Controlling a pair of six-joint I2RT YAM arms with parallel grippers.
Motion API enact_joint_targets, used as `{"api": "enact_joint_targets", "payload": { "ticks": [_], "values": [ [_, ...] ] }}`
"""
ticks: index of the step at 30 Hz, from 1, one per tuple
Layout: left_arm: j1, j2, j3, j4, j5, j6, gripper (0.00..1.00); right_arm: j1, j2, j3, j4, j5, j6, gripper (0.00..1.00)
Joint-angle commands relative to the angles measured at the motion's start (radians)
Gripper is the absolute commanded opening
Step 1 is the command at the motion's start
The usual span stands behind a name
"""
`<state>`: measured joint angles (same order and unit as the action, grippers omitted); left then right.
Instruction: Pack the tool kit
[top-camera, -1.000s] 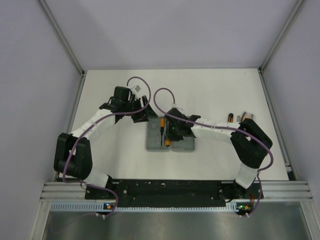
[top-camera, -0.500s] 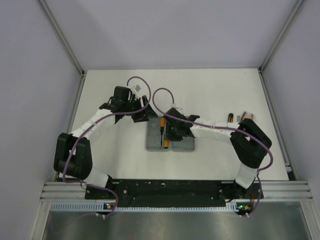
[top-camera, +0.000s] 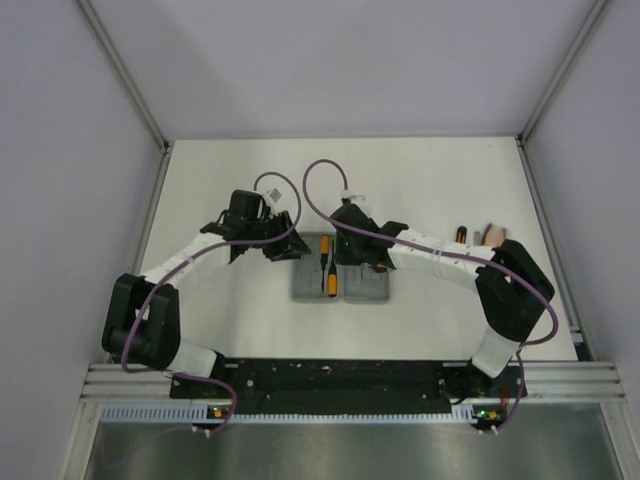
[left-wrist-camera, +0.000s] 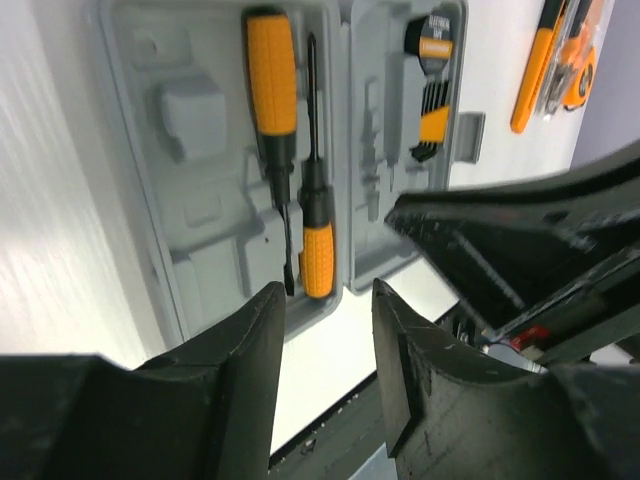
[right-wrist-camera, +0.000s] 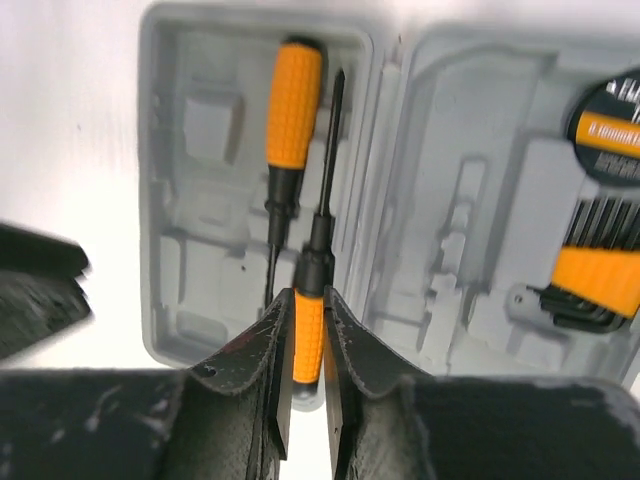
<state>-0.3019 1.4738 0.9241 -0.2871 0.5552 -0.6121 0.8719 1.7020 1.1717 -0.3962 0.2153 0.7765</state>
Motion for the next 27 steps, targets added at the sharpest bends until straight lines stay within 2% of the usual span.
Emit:
{"api": "enact_joint_targets", "payload": {
  "ticks": [1, 6, 10, 18, 23, 27],
  "values": [
    [-0.055, -0.095, -0.076, 0.098, -0.027, -0.066, 0.43, -0.046, -0.022, 0.065, 0.092, -0.01, -0.109, 0.15],
    [-0.153, -0.138, -0.188, 0.199, -0.138, -0.221, 0.43, -0.077, 0.07, 0.14, 0.115, -0.027, -0.175, 0.13],
    [-0.227, -0.135, -0.203, 0.195, -0.254, -0.317, 0.42, -0.085, 0.14, 0.192, 0.125, -0.047, -0.213, 0.12],
    [-0.308, -0.078, -0.157, 0.126, -0.357, -0.348, 0.34, -0.085, 0.212, 0.249, 0.089, -0.024, -0.22, 0.1],
    [-0.362, -0.079, -0.154, 0.117, -0.425, -0.356, 0.26, -0.085, 0.24, 0.258, 0.072, -0.004, -0.201, 0.05],
    [-0.384, -0.066, -0.151, 0.115, -0.46, -0.359, 0.23, -0.085, 0.251, 0.263, 0.065, 0.012, -0.204, 0.04]
  ]
}}
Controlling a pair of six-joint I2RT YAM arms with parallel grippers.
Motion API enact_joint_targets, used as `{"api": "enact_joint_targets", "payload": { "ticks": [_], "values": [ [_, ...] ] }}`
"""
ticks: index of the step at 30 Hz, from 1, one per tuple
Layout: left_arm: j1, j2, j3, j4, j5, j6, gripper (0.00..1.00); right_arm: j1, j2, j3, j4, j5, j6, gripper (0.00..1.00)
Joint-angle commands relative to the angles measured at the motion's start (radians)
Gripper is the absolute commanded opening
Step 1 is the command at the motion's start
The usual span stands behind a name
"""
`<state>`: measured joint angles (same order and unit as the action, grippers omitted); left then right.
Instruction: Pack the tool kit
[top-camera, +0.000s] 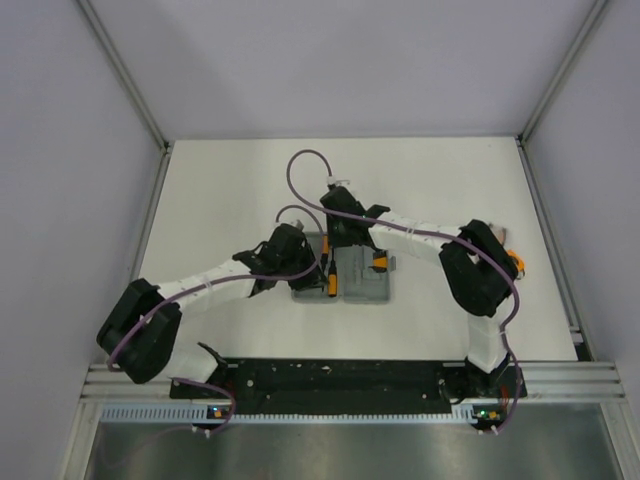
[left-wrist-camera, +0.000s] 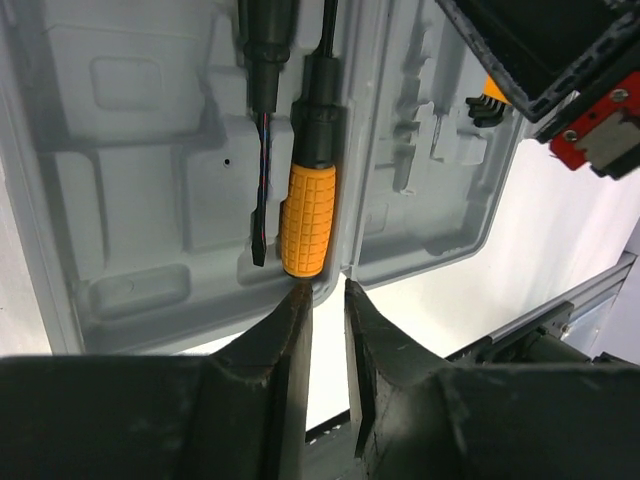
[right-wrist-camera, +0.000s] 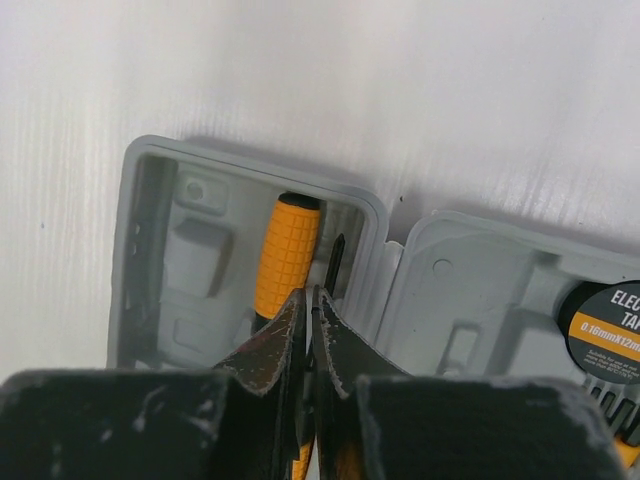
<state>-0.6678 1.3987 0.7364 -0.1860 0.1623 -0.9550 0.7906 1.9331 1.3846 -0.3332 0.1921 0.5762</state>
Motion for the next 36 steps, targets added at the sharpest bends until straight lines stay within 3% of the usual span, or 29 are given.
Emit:
{"api": "enact_joint_targets", "payload": {
  "ticks": [1, 10, 21, 36],
  "values": [
    [-0.024, 0.019, 0.04, 0.017, -0.073, -0.014, 0.23, -0.004, 0.024, 0.054, -0.003, 0.041, -0.004, 0.04],
    [-0.073, 0.117, 0.072, 0.034, -0.092, 0.007, 0.23, -0.002, 0.043, 0.053, -0.015, 0.058, -0.003, 0.04],
    [-0.105, 0.18, 0.087, -0.006, -0.219, 0.044, 0.2, -0.002, 0.073, 0.063, -0.017, 0.063, 0.002, 0.03],
    [-0.11, 0.2, 0.072, -0.027, -0.211, 0.039, 0.15, -0.004, 0.116, 0.116, -0.017, 0.133, -0.021, 0.0]
  ]
}}
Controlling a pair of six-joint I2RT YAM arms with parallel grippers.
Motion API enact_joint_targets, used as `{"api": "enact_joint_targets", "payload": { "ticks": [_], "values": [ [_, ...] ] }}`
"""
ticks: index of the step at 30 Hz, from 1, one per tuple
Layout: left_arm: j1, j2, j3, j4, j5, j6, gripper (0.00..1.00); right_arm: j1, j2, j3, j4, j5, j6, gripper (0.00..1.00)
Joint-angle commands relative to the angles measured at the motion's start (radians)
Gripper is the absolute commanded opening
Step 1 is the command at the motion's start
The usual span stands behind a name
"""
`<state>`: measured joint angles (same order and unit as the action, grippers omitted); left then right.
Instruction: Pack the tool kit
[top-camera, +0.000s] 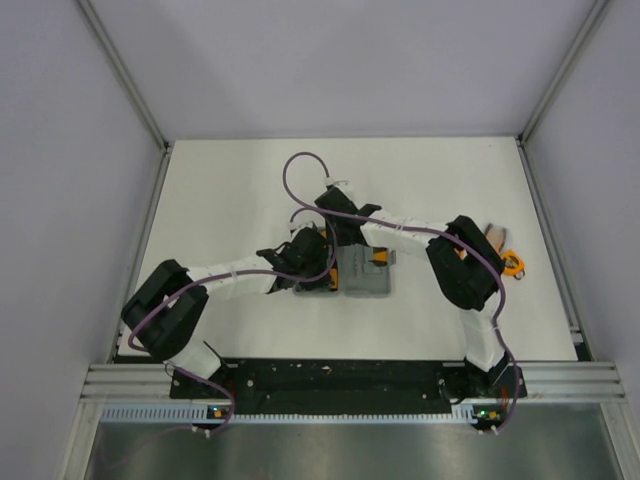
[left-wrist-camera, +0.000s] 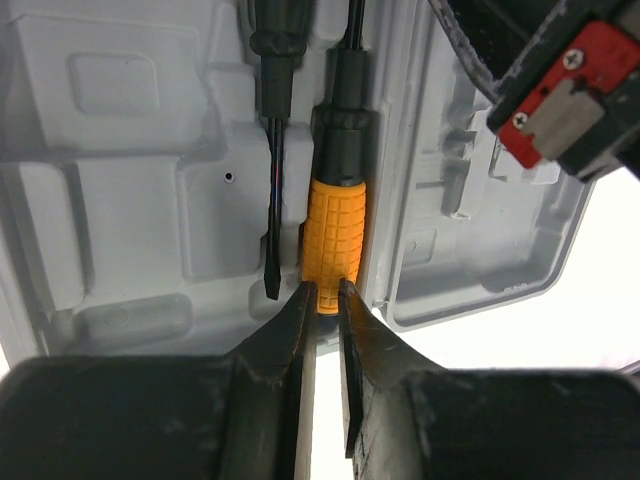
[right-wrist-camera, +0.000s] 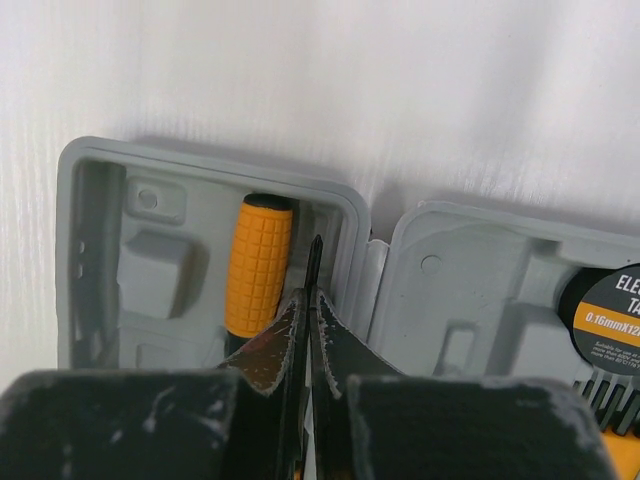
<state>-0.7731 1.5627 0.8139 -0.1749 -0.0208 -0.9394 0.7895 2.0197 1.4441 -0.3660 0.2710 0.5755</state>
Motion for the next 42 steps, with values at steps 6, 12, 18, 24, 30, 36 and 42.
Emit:
{"api": "enact_joint_targets", "payload": {
  "ticks": [6, 12, 18, 24, 30, 36, 42],
  "values": [
    [-0.005, 0.042, -0.016, -0.026, -0.018, 0.011, 0.14, -0.006, 0.053, 0.071, 0.016, 0.06, -0.026, 0.01],
    [-0.005, 0.049, -0.019, -0.021, -0.011, 0.001, 0.13, -0.012, 0.079, 0.065, 0.012, 0.051, -0.019, 0.0],
    [-0.005, 0.062, -0.022, -0.029, -0.011, -0.012, 0.09, -0.012, 0.108, 0.044, -0.016, 0.059, -0.002, 0.0],
    [-0.005, 0.076, -0.033, -0.035, -0.014, -0.021, 0.06, -0.012, 0.149, 0.036, -0.045, 0.053, 0.018, 0.0],
    [-0.005, 0.089, -0.033, -0.043, -0.014, -0.029, 0.05, -0.012, 0.178, 0.041, -0.063, 0.05, 0.021, 0.0],
    [-0.006, 0.092, -0.033, -0.057, -0.022, -0.042, 0.05, -0.012, 0.208, 0.075, -0.097, 0.039, 0.024, 0.0],
    [0.0, 0.096, -0.062, -0.028, 0.01, -0.076, 0.05, -0.022, 0.22, 0.104, -0.134, 0.013, 0.027, 0.0]
  ]
}}
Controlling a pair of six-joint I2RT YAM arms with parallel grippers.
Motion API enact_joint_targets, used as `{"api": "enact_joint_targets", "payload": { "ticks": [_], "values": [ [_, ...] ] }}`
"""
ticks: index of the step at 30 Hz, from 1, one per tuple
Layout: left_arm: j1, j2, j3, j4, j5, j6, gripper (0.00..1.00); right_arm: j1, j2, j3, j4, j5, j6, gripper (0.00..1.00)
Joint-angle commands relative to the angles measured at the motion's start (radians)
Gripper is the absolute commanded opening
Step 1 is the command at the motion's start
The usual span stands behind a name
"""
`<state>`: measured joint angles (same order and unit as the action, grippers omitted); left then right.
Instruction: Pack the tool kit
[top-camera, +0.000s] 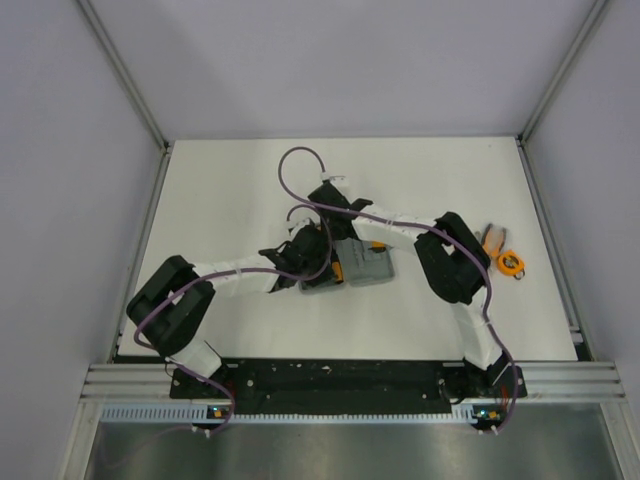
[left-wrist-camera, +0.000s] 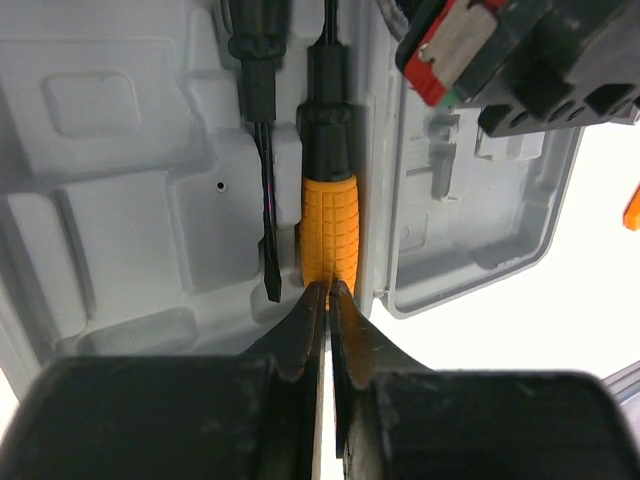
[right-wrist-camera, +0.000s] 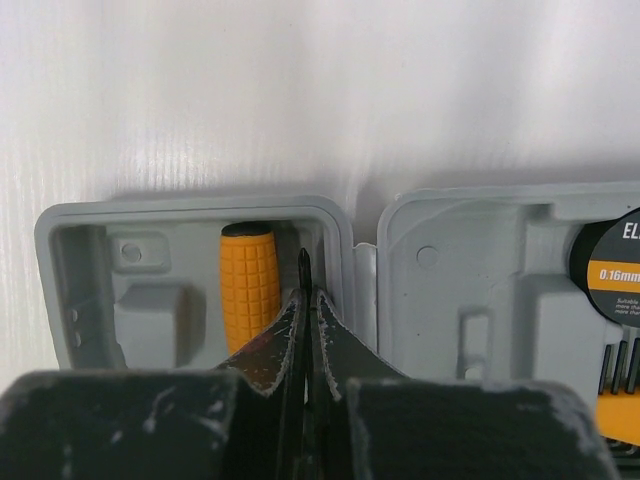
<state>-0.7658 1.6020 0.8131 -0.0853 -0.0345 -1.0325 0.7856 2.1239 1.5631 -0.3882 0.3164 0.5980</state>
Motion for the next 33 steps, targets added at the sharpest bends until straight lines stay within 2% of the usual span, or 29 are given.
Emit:
{"api": "enact_joint_targets", "payload": {
  "ticks": [1, 2, 8, 11, 17, 23, 33],
  "values": [
    [-0.004, 0.056, -0.069, -0.105, 0.028, 0.011, 0.05, -0.022, 0.119, -0.003, -0.132, -0.048, 0.006, 0.0],
    [-0.001, 0.055, -0.077, -0.093, 0.065, 0.005, 0.05, -0.022, 0.12, 0.002, -0.149, -0.057, 0.006, 0.0],
    [0.006, 0.021, -0.104, -0.077, 0.068, -0.009, 0.05, -0.022, 0.082, -0.043, -0.153, -0.057, 0.025, 0.0],
    [0.008, 0.012, -0.101, -0.07, 0.077, -0.006, 0.1, -0.022, 0.079, -0.014, -0.152, -0.051, 0.017, 0.01],
    [0.016, -0.042, -0.046, -0.103, 0.071, 0.014, 0.32, -0.023, 0.009, 0.072, -0.152, -0.046, 0.002, 0.27],
    [0.023, -0.135, 0.015, -0.163, 0.044, 0.035, 0.43, -0.037, -0.108, 0.095, -0.149, -0.036, 0.002, 0.38],
    [0.071, -0.29, 0.029, -0.24, -0.05, 0.084, 0.53, -0.117, -0.381, -0.161, -0.124, 0.001, 0.006, 0.41]
  ]
}}
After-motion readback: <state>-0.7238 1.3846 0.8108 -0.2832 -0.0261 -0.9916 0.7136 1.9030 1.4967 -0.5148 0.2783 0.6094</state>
